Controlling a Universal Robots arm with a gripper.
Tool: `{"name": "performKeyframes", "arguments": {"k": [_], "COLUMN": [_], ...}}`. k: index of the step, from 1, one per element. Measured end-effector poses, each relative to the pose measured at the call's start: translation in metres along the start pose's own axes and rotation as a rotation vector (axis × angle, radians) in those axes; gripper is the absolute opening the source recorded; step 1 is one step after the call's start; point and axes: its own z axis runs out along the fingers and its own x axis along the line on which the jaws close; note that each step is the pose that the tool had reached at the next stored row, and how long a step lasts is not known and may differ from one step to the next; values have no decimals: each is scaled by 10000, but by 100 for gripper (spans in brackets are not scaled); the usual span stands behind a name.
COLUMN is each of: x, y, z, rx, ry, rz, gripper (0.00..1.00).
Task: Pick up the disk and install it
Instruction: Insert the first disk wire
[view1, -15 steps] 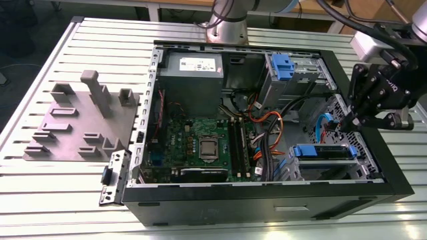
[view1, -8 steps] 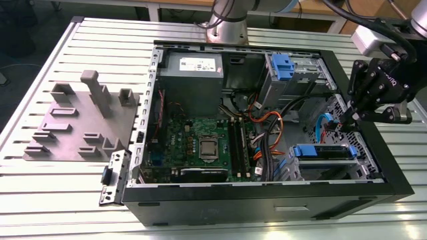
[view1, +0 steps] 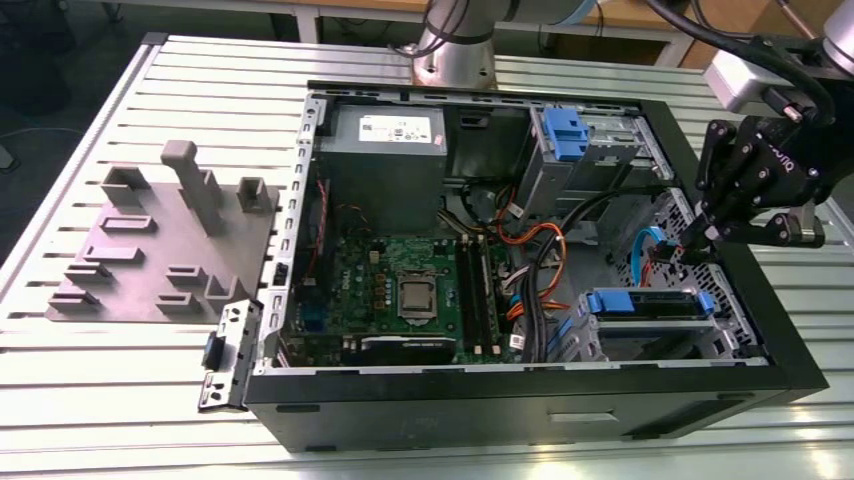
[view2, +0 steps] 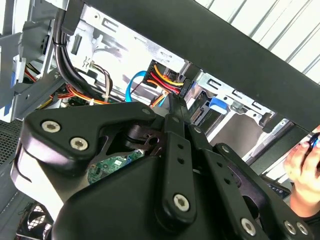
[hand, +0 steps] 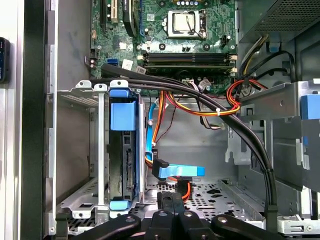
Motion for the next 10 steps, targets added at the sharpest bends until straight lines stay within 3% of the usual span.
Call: {"name": "performKeyframes", "arguments": {"k": [3, 7, 10], "x": [0, -1, -1], "y": [-4, -36, -39], "z": [0, -2, -2], "rx": [-8, -164, -189], "ry": [1, 5, 5], "rz": [-2, 0, 1], "gripper": [11, 11, 11]}}
